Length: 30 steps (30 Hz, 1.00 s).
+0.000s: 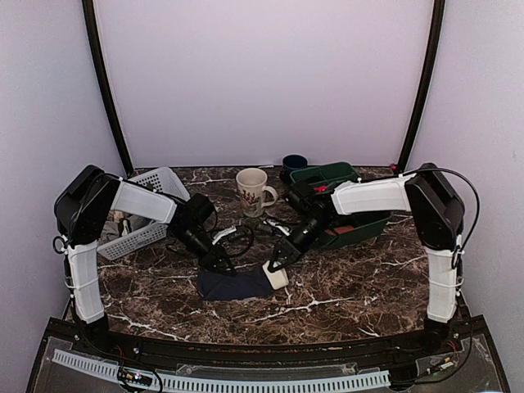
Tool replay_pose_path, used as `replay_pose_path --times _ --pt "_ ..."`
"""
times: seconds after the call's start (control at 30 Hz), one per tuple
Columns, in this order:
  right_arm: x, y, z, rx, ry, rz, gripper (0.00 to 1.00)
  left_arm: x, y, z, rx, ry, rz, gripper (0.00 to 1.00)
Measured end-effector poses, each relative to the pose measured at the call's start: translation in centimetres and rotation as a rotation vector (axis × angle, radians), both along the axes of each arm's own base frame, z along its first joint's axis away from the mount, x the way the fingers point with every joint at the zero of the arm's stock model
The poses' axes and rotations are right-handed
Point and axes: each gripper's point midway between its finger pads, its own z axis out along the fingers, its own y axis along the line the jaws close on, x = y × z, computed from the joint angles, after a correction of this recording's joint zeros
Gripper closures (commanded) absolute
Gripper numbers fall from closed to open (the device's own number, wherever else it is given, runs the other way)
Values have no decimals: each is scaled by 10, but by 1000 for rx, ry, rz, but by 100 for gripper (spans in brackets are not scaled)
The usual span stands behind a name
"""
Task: Roll the underwear
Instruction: Fold the underwear at the center of the board.
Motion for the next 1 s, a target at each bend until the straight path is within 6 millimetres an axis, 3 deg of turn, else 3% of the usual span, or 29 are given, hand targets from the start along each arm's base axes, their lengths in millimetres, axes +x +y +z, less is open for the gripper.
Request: replay_pose_path --times 0.2,0.4,0.63,1.0 --pt "-1 -14 -50 -113 117 -53 99 0 0 0 0 2 -1 100" --pt "5 -17 -52 -118 151 -102 100 -1 1 8 -6 -11 -3 100" --pt "3 -20 -54 -112 161 -131 100 1 7 32 -6 -65 12 100" --pt "8 -18 -51 -118 151 -183 100 4 27 -2 135 -87 44 96"
